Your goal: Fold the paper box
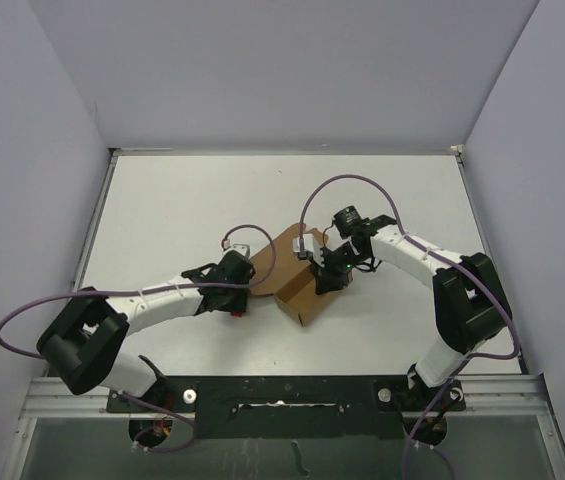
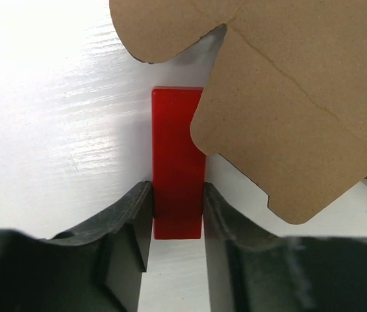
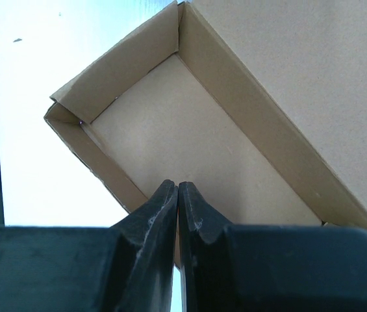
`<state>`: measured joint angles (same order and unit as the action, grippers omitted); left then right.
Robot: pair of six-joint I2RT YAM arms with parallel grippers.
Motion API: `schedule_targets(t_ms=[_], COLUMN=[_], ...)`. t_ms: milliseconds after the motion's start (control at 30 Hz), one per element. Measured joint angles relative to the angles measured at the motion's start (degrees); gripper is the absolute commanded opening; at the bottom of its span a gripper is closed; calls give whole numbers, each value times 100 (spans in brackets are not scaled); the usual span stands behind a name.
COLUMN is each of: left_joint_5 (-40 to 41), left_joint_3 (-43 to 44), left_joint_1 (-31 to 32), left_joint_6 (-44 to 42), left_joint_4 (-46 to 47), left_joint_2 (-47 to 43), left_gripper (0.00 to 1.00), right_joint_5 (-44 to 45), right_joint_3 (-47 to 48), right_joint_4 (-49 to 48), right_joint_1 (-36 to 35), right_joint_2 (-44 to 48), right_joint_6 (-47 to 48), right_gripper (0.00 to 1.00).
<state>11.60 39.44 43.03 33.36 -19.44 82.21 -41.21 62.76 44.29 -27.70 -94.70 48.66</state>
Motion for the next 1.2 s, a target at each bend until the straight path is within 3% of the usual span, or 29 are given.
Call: schedule_targets(t_ms=[67, 200, 500, 667, 900, 1200], left_joint_5=[66, 107, -531, -1001, -1495, -2116], left_joint_3=[0, -90, -610, -634, -317, 879], left_joint_1=[52, 133, 216, 232, 234, 236], left_joint_6=[24, 105, 372, 546, 625, 490], left_joint_4=[-7, -87, -289, -131, 306, 1362], left_joint_2=[-9, -170, -2098, -2435, -2153, -472], left_gripper=[15, 13, 12, 12, 12, 12], right_joint_5=[-44, -142, -293, -380, -505, -629], right_joint_3=[0, -24, -280, -282, -393, -503], right_joint_4=[4, 7, 31, 35, 52, 68], right_joint_1=[24, 42, 76, 79, 116, 192], right_joint_2=[0, 13, 136, 140, 240, 365], right_joint_6=[22, 74, 396, 544, 785, 1027], right_gripper=[8, 8, 8, 8, 8, 9])
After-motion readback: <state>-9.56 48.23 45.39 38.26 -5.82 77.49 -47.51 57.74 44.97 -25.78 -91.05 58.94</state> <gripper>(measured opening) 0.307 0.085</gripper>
